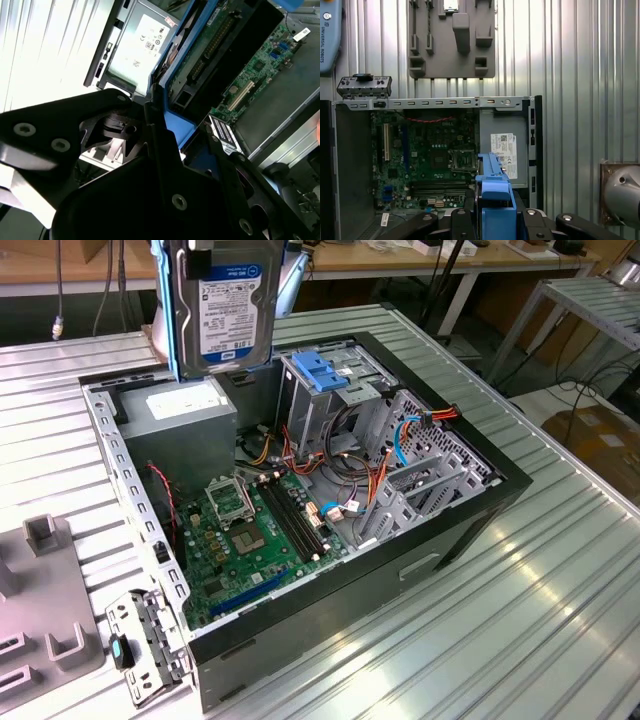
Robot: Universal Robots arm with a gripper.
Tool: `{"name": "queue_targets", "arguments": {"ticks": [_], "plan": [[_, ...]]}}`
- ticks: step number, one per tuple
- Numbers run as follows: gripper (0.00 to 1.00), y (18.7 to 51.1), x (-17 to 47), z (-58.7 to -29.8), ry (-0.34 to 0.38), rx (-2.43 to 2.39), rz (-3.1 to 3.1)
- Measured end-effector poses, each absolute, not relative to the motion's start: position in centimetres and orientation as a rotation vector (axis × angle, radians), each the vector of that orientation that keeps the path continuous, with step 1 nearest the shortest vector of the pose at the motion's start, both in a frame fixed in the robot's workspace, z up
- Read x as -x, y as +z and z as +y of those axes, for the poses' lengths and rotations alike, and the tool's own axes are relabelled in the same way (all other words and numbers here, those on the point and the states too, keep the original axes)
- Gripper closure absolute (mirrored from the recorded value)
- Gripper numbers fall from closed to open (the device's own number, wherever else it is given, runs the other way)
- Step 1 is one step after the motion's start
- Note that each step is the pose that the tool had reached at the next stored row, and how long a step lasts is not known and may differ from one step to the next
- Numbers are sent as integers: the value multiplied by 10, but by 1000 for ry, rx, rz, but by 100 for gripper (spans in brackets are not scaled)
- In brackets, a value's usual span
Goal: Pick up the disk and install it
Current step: 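Insert the disk into the insertion slot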
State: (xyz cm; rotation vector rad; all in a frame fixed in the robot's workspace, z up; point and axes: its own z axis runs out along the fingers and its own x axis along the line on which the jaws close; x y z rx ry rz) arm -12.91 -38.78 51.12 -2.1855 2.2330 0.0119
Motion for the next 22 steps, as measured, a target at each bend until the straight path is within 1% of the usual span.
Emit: {"name": "queue_targets", "arguments": {"ticks": [22], "plan": [[63, 511, 129, -398, 12, 2185, 2233]]}}
